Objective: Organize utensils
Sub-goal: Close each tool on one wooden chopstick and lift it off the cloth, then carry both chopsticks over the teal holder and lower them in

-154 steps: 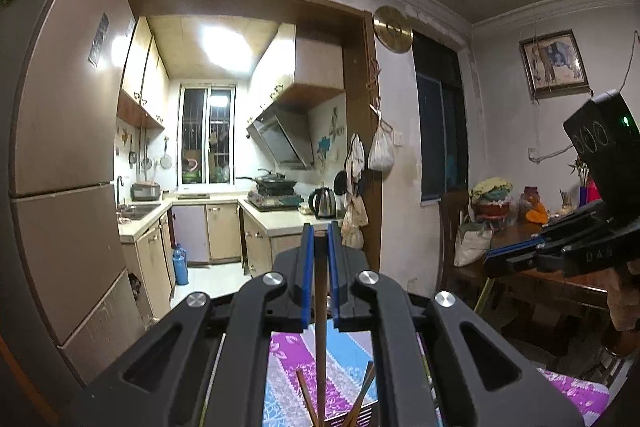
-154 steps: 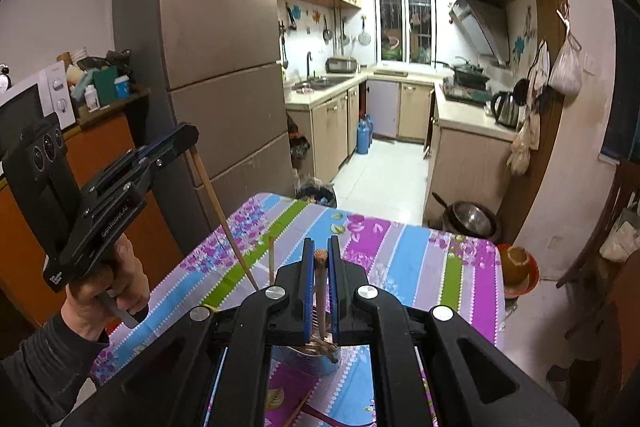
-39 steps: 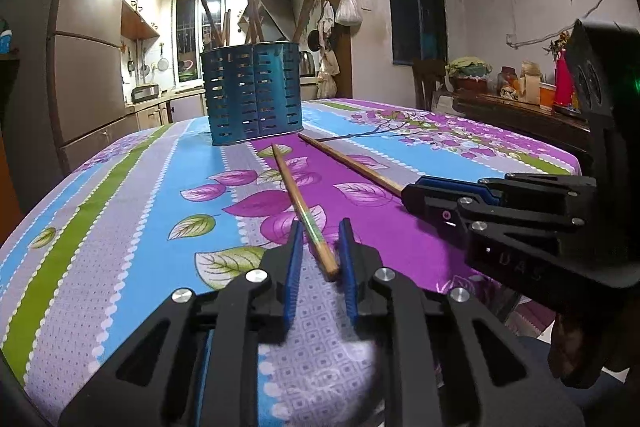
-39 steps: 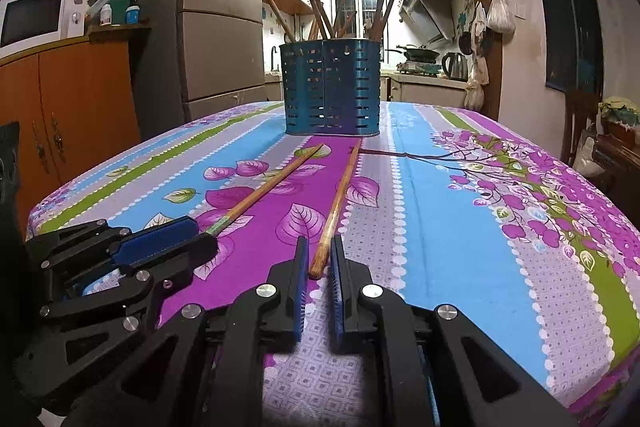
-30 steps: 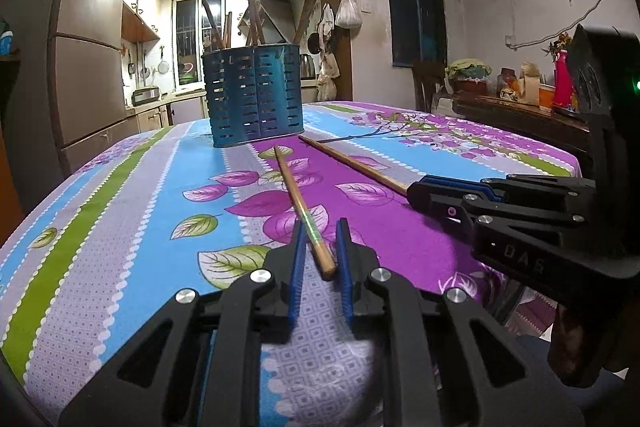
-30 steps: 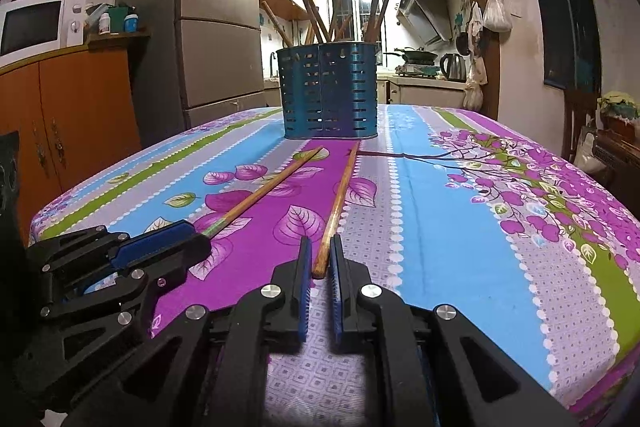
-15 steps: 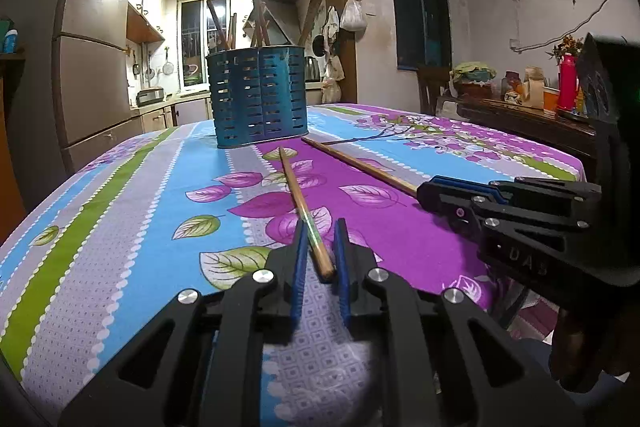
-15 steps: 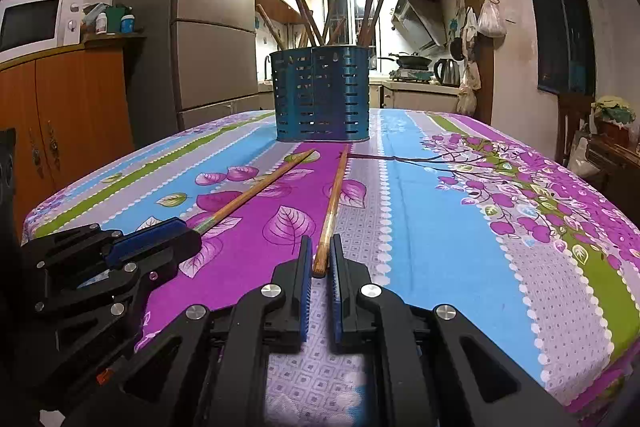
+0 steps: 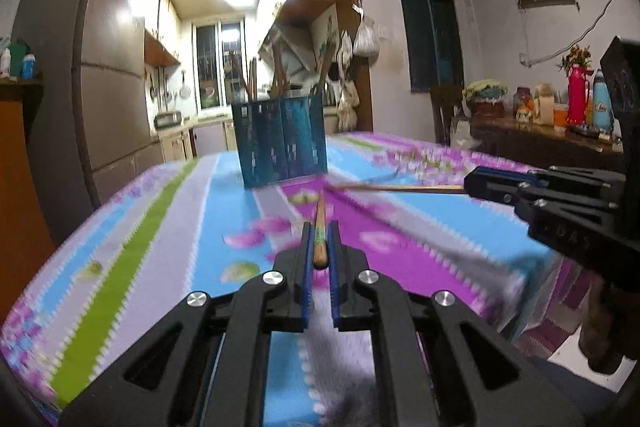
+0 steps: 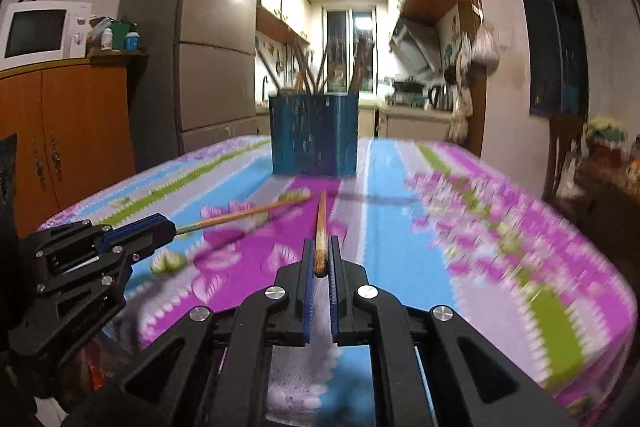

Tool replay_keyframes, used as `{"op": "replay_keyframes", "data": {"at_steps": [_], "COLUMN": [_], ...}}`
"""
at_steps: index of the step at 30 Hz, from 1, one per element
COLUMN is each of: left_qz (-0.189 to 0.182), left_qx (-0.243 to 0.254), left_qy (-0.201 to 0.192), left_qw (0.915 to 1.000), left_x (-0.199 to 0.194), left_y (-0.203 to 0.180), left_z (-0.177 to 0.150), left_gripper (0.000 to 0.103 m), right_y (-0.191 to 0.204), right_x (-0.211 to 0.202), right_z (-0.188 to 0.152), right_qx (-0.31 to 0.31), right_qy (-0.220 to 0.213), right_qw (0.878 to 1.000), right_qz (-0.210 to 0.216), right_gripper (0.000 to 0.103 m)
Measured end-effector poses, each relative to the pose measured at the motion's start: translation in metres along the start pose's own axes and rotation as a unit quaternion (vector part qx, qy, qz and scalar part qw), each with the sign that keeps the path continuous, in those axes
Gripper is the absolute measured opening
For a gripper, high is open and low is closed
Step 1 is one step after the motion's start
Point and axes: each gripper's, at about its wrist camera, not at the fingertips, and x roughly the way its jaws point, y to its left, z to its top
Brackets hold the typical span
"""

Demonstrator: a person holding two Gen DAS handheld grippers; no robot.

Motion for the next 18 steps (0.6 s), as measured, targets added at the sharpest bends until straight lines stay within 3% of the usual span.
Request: {"op": "replay_keyframes", "data": {"at_steps": [9, 18], "left_qz": [-0.011, -0.042], "left_qx": [0.012, -0.015], "left_qy": [-0.074, -0.050], "left_qw": [0.9971, 0.9978], "left_x": [-0.014, 0.035], "left_y": [0.013, 0.045], "left_z": [0.066, 0.124], "left_gripper": [0.005, 0.005], "right_y": [-0.021, -0.052], "right_x": [-0.032, -0.007], "right_z": [0.068, 0.134], "right_qx": [-0.012, -0.007], "right_qy": [-0.061, -0.046], "right_qw": [0.998, 0.998], "right_qz": [0.015, 0.053], "right_gripper": [0.007, 0.007]}}
